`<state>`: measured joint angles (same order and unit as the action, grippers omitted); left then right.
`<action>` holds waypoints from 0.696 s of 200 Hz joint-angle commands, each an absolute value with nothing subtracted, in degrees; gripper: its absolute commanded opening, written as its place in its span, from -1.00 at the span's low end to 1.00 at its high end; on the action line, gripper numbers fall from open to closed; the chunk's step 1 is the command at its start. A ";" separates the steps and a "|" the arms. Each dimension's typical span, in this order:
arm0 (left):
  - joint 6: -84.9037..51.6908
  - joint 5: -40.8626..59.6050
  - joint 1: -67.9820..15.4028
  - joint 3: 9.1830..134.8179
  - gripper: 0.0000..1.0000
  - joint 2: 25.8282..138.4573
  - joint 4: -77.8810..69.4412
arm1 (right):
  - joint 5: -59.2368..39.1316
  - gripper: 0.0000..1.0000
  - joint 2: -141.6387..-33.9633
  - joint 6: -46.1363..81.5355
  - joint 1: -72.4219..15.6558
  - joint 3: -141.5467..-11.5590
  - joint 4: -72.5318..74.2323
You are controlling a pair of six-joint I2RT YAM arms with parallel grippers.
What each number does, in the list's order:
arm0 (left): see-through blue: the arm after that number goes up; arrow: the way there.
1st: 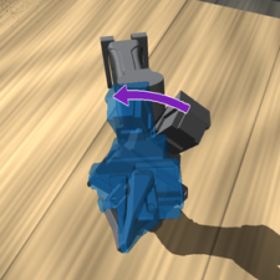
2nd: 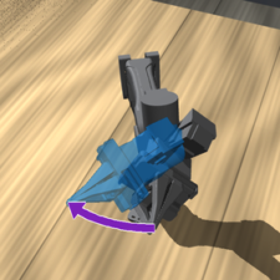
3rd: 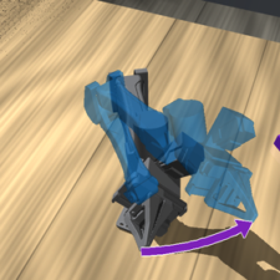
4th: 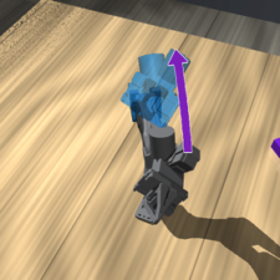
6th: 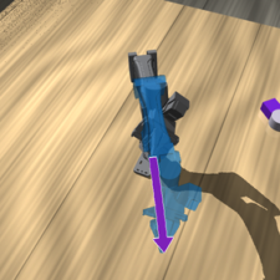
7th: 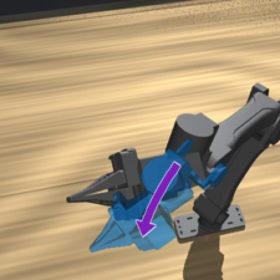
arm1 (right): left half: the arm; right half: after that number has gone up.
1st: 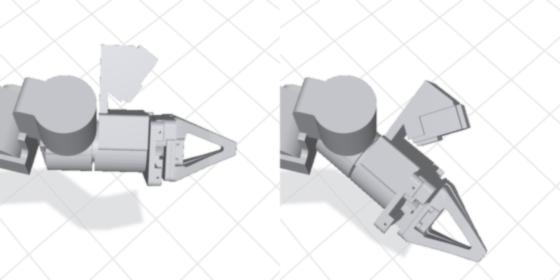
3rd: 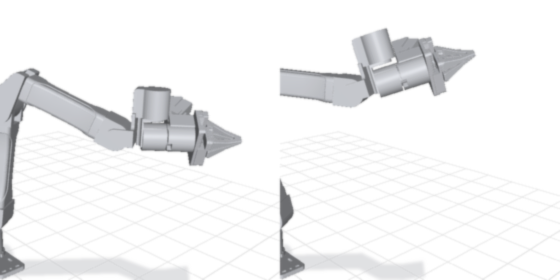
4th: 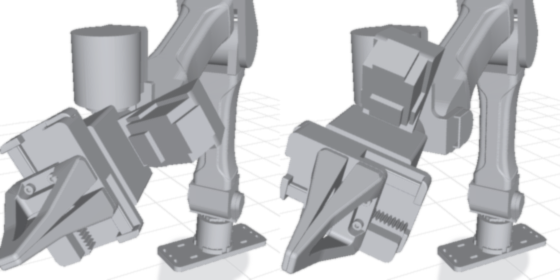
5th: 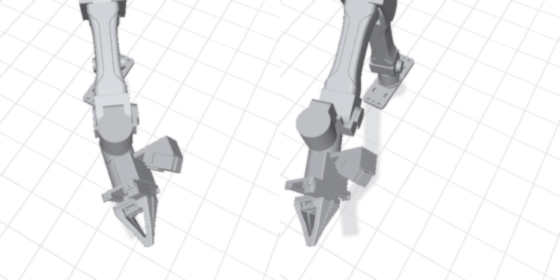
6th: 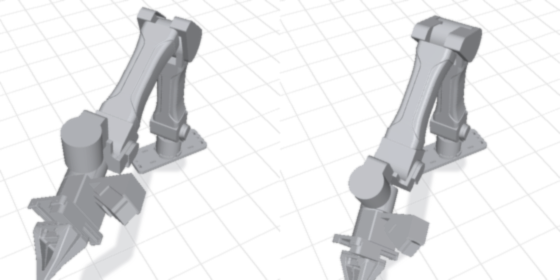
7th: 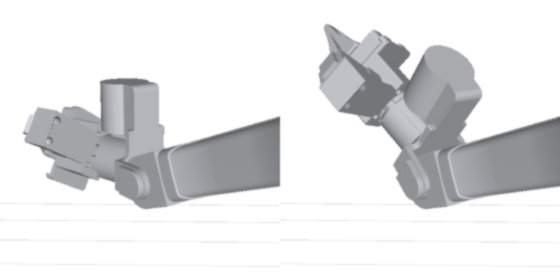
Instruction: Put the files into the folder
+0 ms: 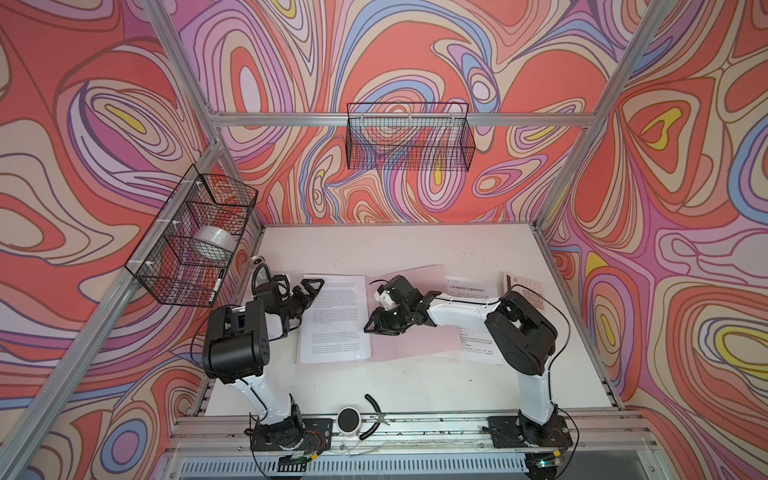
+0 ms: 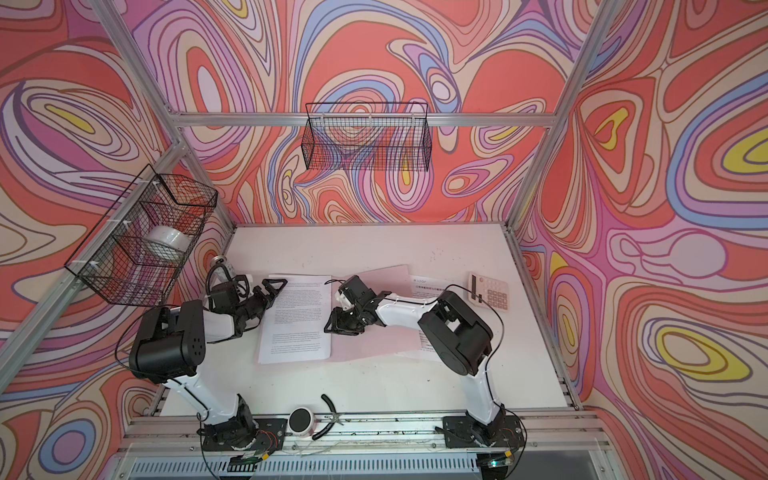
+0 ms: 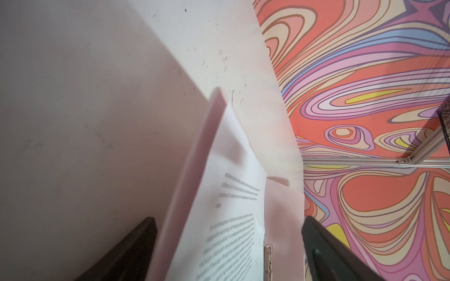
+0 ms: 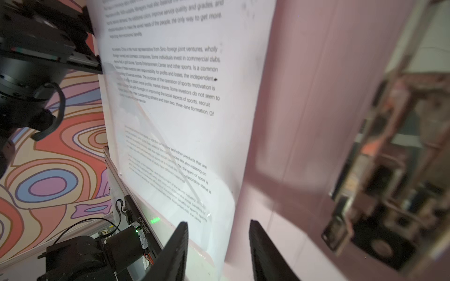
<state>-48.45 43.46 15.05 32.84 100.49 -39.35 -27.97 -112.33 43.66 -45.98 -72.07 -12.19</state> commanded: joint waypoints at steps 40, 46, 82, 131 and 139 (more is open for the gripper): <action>-44.03 41.15 14.99 30.06 0.87 92.21 -30.15 | -23.87 -0.10 -101.85 40.50 -38.58 -60.81 -15.01; -43.52 40.96 14.95 30.06 0.88 91.12 -28.94 | -23.82 -0.10 -101.85 40.21 -37.97 -60.02 -15.12; -40.21 38.86 15.00 26.99 0.84 83.86 -20.84 | -26.01 -0.18 -100.81 41.28 -36.65 -54.57 -10.68; -42.81 39.24 14.95 22.38 0.63 78.12 -21.50 | -29.41 -0.27 -104.27 45.52 -36.65 -50.72 -3.78; -43.05 39.30 14.95 21.38 0.59 76.97 -21.40 | -29.51 -0.29 -104.49 45.68 -36.65 -50.74 -3.90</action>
<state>-42.26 39.35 14.98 23.92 79.66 -22.83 -28.58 -102.59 43.97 -36.49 -51.99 -6.61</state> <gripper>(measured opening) 0.822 0.364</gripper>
